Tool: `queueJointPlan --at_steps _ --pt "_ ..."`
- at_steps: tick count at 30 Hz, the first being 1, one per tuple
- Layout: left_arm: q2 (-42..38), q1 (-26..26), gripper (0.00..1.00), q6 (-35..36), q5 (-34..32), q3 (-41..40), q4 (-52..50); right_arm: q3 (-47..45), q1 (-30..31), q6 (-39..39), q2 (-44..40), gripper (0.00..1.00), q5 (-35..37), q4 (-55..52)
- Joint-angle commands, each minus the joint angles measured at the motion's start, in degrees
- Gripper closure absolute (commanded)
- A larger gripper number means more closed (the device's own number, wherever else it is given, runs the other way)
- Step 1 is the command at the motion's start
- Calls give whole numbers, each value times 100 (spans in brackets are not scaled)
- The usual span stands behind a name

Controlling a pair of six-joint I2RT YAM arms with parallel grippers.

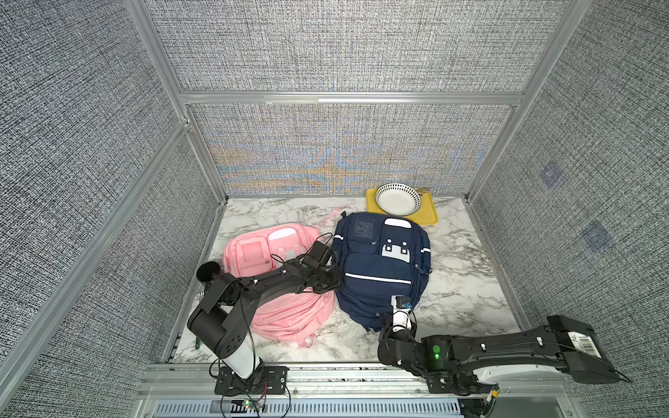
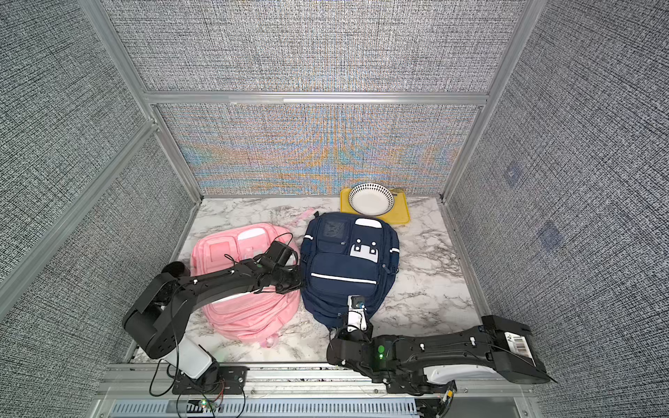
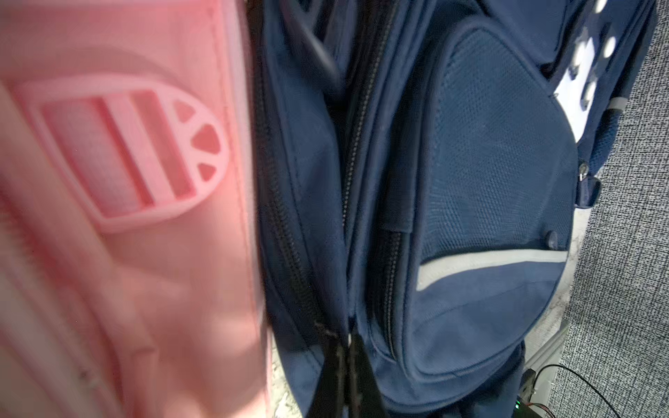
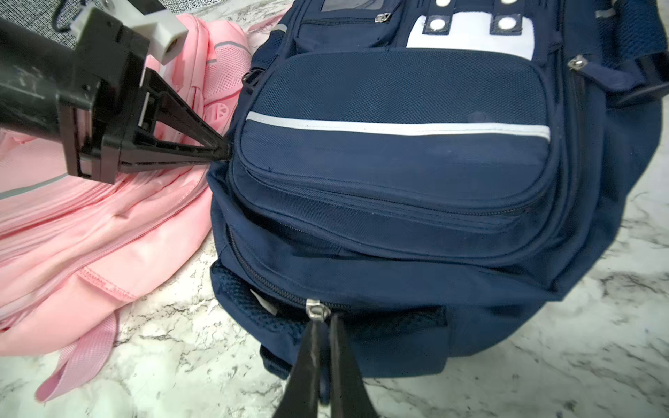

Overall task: Zip up the backpack
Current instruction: Zip the zipper on the backpack.

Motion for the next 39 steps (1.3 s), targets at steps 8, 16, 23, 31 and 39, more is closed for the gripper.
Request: queueJointPlan --at_steps 8,16,23,31,39 --pt "-711 -162 59 -154 -208 -365 -204 179 -75 -701 406 100 -53 549" --pt "-1418 -644 50 -552 -396 -562 -575 250 -74 -761 602 100 -63 724" --pt "-1412 -1213 49 -1314 -216 -832 -28 50 -72 -737 327 100 -36 735" --pt "-1231 -1600 46 -1666 -351 -783 290 21 -83 -777 356 100 -79 814" --pt "-882 -1803 46 -1823 -297 -659 537 96 -84 -826 388 100 -74 805"
